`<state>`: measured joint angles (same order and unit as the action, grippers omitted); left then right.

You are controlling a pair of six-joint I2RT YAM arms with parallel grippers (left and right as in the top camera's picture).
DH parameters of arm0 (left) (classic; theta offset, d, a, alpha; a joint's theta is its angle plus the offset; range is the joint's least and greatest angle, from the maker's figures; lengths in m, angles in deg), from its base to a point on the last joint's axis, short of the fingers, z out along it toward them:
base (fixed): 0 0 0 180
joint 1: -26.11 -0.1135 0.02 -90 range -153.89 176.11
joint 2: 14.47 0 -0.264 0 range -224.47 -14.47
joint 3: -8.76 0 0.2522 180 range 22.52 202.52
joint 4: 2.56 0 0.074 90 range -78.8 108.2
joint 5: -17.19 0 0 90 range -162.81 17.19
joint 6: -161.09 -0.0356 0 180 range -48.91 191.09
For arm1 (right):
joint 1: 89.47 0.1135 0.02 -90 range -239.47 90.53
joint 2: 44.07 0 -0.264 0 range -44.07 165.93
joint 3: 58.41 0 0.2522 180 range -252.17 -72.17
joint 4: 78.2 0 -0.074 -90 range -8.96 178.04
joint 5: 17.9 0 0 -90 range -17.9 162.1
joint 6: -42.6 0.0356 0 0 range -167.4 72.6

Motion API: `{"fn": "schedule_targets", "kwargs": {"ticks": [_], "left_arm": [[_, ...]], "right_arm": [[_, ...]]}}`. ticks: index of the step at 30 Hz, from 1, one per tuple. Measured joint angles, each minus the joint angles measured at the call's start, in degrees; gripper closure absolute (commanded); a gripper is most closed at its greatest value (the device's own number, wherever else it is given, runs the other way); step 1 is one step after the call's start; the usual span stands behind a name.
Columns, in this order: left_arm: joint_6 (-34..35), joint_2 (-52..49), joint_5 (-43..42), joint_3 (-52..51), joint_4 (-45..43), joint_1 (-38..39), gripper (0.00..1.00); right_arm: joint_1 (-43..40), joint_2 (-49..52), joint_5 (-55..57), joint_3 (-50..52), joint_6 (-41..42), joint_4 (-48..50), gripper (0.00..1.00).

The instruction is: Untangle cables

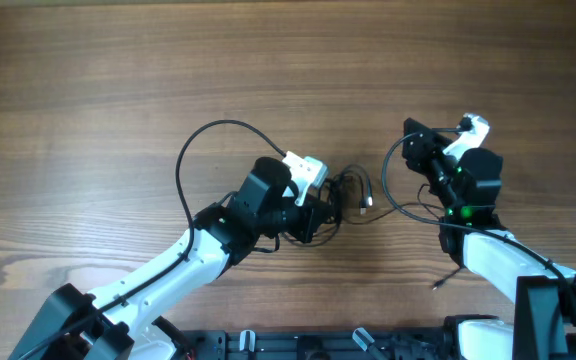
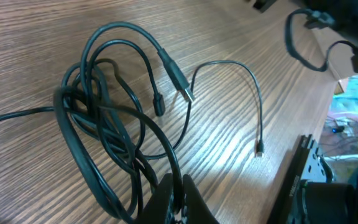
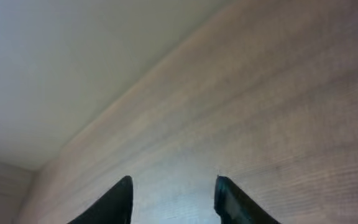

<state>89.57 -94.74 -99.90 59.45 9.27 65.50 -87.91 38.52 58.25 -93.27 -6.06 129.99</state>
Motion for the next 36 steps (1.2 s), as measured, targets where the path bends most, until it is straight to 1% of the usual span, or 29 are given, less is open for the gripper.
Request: {"fn": "schedule_targets", "kwargs": {"ticks": [1,2,3,4,5,6,7,10,12,13,15,16,17,19,20,23,24,25,27,28,29,30,31,32,33,34,35,36], "left_arm": [[-0.15,0.00,-0.02,0.00,0.00,0.00,0.82],[-0.24,0.00,0.07,0.00,0.00,0.00,0.56],[-0.63,0.00,0.28,0.00,-0.02,0.00,0.43],[-0.74,0.00,0.57,0.00,-0.04,0.00,0.31],[-0.72,0.00,0.96,0.00,-0.02,0.00,0.19],[-0.59,0.00,1.31,0.00,-0.04,0.00,0.04],[-0.74,0.00,1.57,0.00,-0.07,0.00,0.00],[-0.76,0.00,2.03,0.00,-0.04,0.00,0.00],[0.15,0.00,4.02,0.00,0.70,0.00,0.00],[1.62,0.00,5.73,0.00,1.66,0.00,0.00],[7.78,-0.15,11.47,0.00,5.86,0.00,0.00],[12.07,-0.24,14.78,0.00,7.21,0.00,0.00],[14.23,-0.63,16.33,-0.07,9.86,0.00,0.00],[18.84,-1.11,19.12,-0.09,10.25,0.00,0.00],[20.41,-1.18,20.39,-0.07,9.33,-0.02,0.00],[20.81,-1.16,21.73,0.72,7.87,-1.11,0.00],[19.52,-1.16,21.68,1.73,8.04,-1.97,0.06],[17.92,-1.16,21.62,2.95,7.96,-2.62,0.17],[12.17,-1.14,20.76,5.99,7.43,-3.65,0.49],[9.88,-1.01,20.24,7.13,7.80,-3.74,0.52],[8.74,-0.87,20.06,7.34,8.24,-3.74,0.50],[7.63,-0.83,19.52,7.52,9.62,-3.69,0.38],[6.75,-0.96,18.60,7.52,11.21,-3.61,0.36],[5.99,-1.40,17.62,7.52,11.89,-3.43,0.38],[6.34,-2.12,16.61,7.52,11.89,-3.17,0.29],[8.13,-3.50,15.63,7.52,11.91,-2.56,0.25],[11.89,-5.03,14.51,7.54,11.82,-1.86,0.30],[15.19,-6.40,13.53,7.52,11.41,-1.31,0.32]], "right_arm": [[0.00,0.00,-0.81,-0.04,0.15,-1.05,0.29],[0.00,0.00,-2.10,-0.02,0.55,-1.92,0.22],[0.00,0.00,-3.17,-0.04,0.35,-2.54,0.18],[0.00,0.00,-4.85,-0.04,0.57,-3.08,0.11],[0.00,0.00,-6.16,-0.04,0.68,-3.54,0.07],[0.00,0.00,-7.48,-0.04,0.55,-4.04,0.00],[0.00,0.00,-8.33,-0.04,0.74,-4.50,0.01],[0.00,0.00,-9.94,-0.04,0.85,-5.77,0.00],[0.00,0.00,-10.47,-0.04,0.85,-5.95,0.01],[0.00,0.00,-10.60,-0.04,0.85,-5.97,0.01],[0.00,0.00,-10.64,-0.04,0.85,-6.05,0.00],[0.00,0.00,-10.69,-0.04,0.85,-6.16,0.00],[0.00,0.00,-10.71,-0.04,0.85,-6.60,0.00],[0.00,0.00,-10.56,-0.04,0.85,-8.02,0.00],[0.00,0.00,-10.32,-0.04,0.85,-8.96,0.00],[0.00,0.00,-9.66,-0.04,0.83,-10.23,0.00],[0.00,0.00,-9.64,-0.04,0.81,-10.25,0.00],[0.00,0.00,-9.60,-0.04,0.66,-10.23,0.00],[0.00,0.00,-9.44,-0.04,0.59,-10.25,0.00],[0.00,0.00,-9.42,-0.04,0.57,-10.25,0.00],[0.00,0.00,-9.42,-0.04,0.48,-10.25,0.00],[0.00,0.00,-9.42,-0.04,0.42,-10.25,0.00],[0.00,0.00,-9.42,-0.04,0.42,-10.25,0.00],[0.00,0.00,-9.42,-0.04,0.42,-10.25,0.00],[0.00,0.00,-9.42,-0.04,0.42,-10.23,0.00],[0.00,0.00,-9.42,-0.04,0.42,-10.25,0.00],[0.00,0.00,-9.40,-0.04,0.42,-10.25,0.00],[0.00,0.00,-9.35,-0.04,0.42,-10.23,0.00]]}}
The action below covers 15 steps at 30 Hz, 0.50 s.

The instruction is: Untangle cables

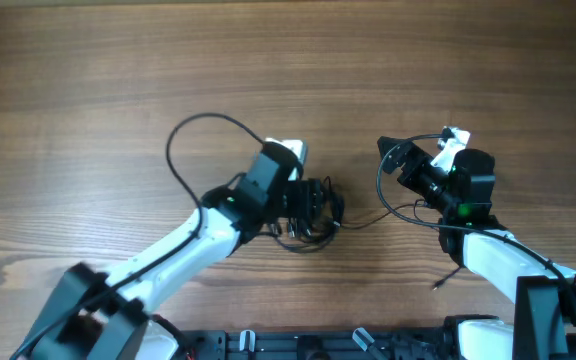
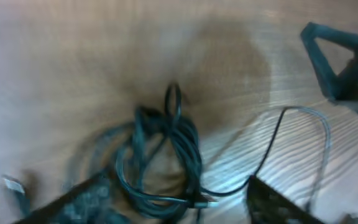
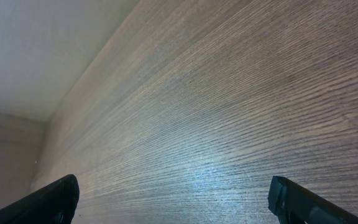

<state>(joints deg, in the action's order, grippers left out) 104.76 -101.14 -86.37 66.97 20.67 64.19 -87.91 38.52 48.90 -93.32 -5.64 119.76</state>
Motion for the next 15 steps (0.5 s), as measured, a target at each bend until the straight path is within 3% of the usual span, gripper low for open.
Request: {"fn": "schedule_targets", "kwargs": {"ticks": [2,6,8,15], "left_arm": [[7.28,-2.29,-1.84,0.00,-1.64,0.85,0.42],[21.90,-3.06,-4.04,0.00,-3.28,1.36,0.42],[27.85,-3.06,-4.46,0.00,-2.80,1.36,0.47],[39.78,-3.06,-4.63,-0.02,-1.18,2.14,0.49]], "right_arm": [[0.00,0.00,0.11,0.00,0.00,0.00,0.00],[0.00,0.00,0.13,0.00,0.00,-0.02,0.00],[0.00,0.00,0.13,0.00,0.00,-0.02,0.00],[0.00,0.00,0.13,0.00,0.00,-0.02,0.00]]}}
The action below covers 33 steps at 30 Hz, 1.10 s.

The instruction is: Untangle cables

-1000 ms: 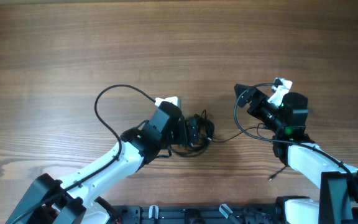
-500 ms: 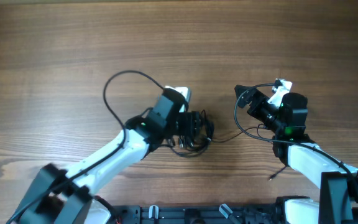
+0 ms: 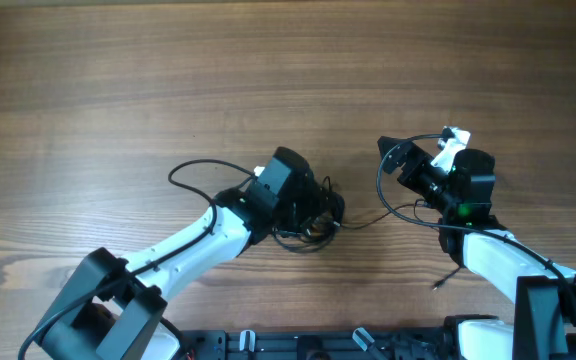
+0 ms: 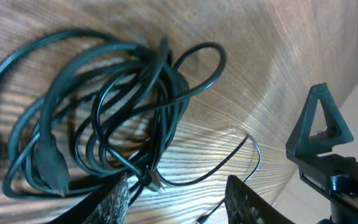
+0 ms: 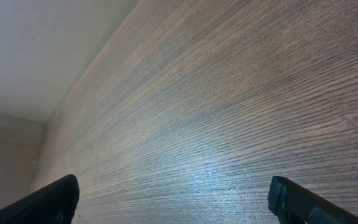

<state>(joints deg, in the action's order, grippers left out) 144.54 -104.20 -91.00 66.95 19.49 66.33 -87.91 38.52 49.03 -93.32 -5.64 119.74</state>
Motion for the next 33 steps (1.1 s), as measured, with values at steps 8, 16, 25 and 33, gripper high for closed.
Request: {"fn": "schedule_targets", "kwargs": {"ticks": [8,16,25,33], "left_arm": [[7.02,-5.09,1.22,0.00,-3.96,2.49,0.63],[8.35,-5.38,6.45,0.00,-4.02,2.91,0.83],[8.33,-5.38,10.05,0.00,-3.48,5.16,0.81],[8.33,-5.38,13.92,0.00,-1.60,6.23,0.96]], "right_arm": [[0.00,0.00,0.00,0.00,0.00,0.02,0.00],[0.00,0.00,0.00,0.00,0.00,0.00,0.00],[0.00,0.00,0.00,0.00,0.00,0.02,0.00],[0.00,0.00,0.00,0.00,0.00,0.04,0.00]]}}
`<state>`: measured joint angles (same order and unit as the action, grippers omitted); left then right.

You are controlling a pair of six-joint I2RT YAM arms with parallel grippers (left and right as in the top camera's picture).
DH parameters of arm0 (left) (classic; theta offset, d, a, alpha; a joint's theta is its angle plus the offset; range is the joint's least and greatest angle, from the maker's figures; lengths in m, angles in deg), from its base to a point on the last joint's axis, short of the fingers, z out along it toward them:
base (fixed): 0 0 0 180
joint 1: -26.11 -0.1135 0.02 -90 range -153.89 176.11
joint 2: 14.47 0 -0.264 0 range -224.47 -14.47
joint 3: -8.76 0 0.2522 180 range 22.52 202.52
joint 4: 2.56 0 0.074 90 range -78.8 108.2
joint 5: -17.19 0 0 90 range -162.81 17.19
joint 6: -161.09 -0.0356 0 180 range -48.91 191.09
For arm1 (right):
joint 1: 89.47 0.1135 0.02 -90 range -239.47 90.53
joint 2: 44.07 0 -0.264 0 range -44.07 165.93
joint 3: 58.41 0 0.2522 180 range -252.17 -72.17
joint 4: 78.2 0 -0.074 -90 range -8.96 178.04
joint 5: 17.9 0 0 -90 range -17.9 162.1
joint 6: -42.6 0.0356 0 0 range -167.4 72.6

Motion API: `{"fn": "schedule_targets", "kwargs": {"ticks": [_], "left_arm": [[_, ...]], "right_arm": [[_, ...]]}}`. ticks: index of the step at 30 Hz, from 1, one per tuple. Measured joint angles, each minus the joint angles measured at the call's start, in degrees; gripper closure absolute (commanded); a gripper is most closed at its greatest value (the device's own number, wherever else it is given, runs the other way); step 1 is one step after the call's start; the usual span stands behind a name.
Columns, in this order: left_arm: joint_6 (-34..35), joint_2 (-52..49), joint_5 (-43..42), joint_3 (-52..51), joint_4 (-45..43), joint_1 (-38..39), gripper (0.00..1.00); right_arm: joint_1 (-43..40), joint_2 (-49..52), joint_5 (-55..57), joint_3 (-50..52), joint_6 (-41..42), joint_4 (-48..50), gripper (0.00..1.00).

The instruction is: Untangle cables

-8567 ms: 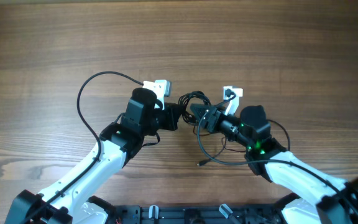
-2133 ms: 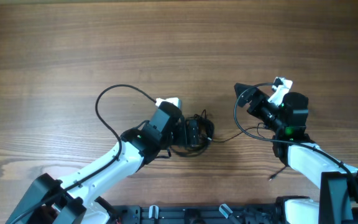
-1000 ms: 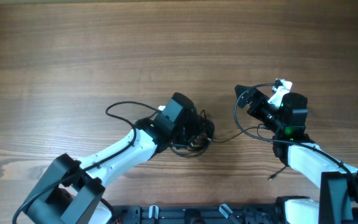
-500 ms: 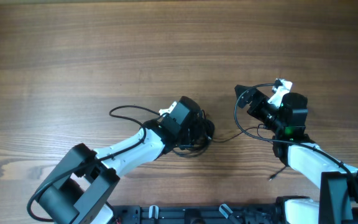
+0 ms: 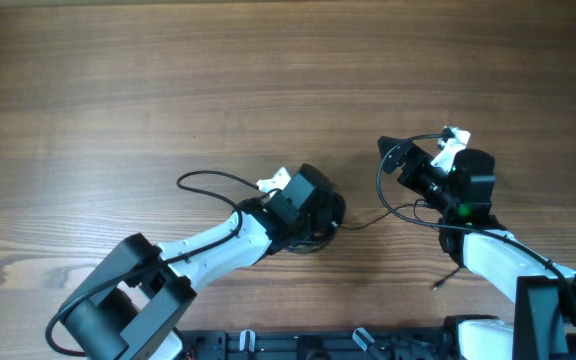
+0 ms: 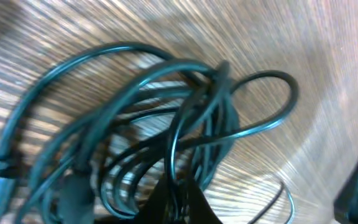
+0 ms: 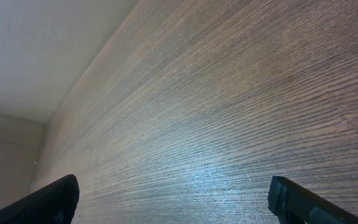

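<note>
A tangle of dark cables [image 6: 185,106] fills the left wrist view, its loops crossing over one another. My left gripper [image 6: 179,193] is shut on one strand at the tangle's near side. From overhead the left gripper [image 5: 320,222] covers most of the tangle, and one cable loop [image 5: 208,178] trails out to the left. A thin black cable [image 5: 381,192] curves from the tangle toward my right gripper [image 5: 393,155]. The right gripper [image 7: 173,196] is open wide over bare wood, with nothing between its fingers.
The wooden table [image 5: 118,90] stretches away on all sides. The thin cable's free end [image 5: 438,285] lies near the right arm's base. A black rail [image 5: 318,345] runs along the table's near edge.
My left gripper was open low over the tangle; now it is shut on a strand. Its wrist sits slightly further right. The right arm has not moved.
At first my left gripper was shut at the tangle's near edge, with cable ends spread to the right and my right gripper only partly open. Then the left stood open above a more bunched tangle and the right was open wide, further left. The left is now shut again.
</note>
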<state>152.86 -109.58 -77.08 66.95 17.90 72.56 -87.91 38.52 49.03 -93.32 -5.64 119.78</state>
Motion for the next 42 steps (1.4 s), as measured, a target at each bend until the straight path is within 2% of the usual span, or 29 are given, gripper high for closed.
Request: {"fn": "schedule_targets", "kwargs": {"ticks": [3,6,9,15,18,22,24,25,26,27,29,34,37,39,42], "left_arm": [[-0.26,0.00,0.39,0.00,0.22,0.00,0.96],[-3.32,0.85,0.55,0.00,0.50,-0.20,0.96],[-9.38,5.60,0.09,0.00,1.68,-1.57,0.96],[-27.17,21.44,-0.44,0.15,15.74,-6.84,0.96],[-30.99,21.62,0.98,-0.02,19.85,-7.45,0.96],[-32.81,18.23,2.36,-0.33,19.61,-7.45,0.95],[-33.35,13.66,3.28,-0.39,19.82,-7.45,0.88],[-33.55,11.30,3.96,-0.55,20.04,-7.45,0.77],[-33.73,8.96,4.48,-0.61,20.11,-7.45,0.60],[-34.03,7.58,4.70,-0.66,20.06,-7.45,0.58],[-34.29,3.82,5.29,-0.68,20.13,-7.48,0.58],[-34.67,2.58,7.89,0.26,21.00,-8.39,0.61],[-37.24,2.58,9.64,0.44,23.65,-10.88,0.87],[-38.49,2.54,11.80,0.48,26.49,-13.33,0.87],[-39.69,2.69,14.08,0.59,29.86,-17.25,0.81]], "right_arm": [[0.00,0.00,0.00,0.00,0.00,-0.02,0.00],[0.00,0.00,0.00,0.00,0.00,0.00,0.00],[0.00,0.00,0.00,0.00,0.00,0.00,0.00],[0.00,0.00,0.02,0.00,0.02,0.22,0.00],[0.00,0.00,0.00,0.00,0.24,0.39,0.00],[0.00,0.00,0.00,0.00,0.24,0.37,0.00],[0.00,0.00,0.02,0.00,0.24,0.39,0.00],[0.00,0.00,0.02,0.00,0.24,0.39,0.00],[0.00,0.00,0.00,0.00,0.24,0.37,0.00],[0.00,0.00,0.00,0.00,0.24,0.37,0.00],[0.00,0.00,0.02,0.00,0.24,0.37,0.00],[0.00,0.00,0.20,0.00,0.26,0.37,0.00],[0.00,0.00,0.20,0.00,0.24,-0.09,0.00],[0.00,0.00,0.20,0.00,-0.24,-1.03,0.00],[0.00,0.00,0.20,0.00,-1.36,-1.77,0.00]]}}
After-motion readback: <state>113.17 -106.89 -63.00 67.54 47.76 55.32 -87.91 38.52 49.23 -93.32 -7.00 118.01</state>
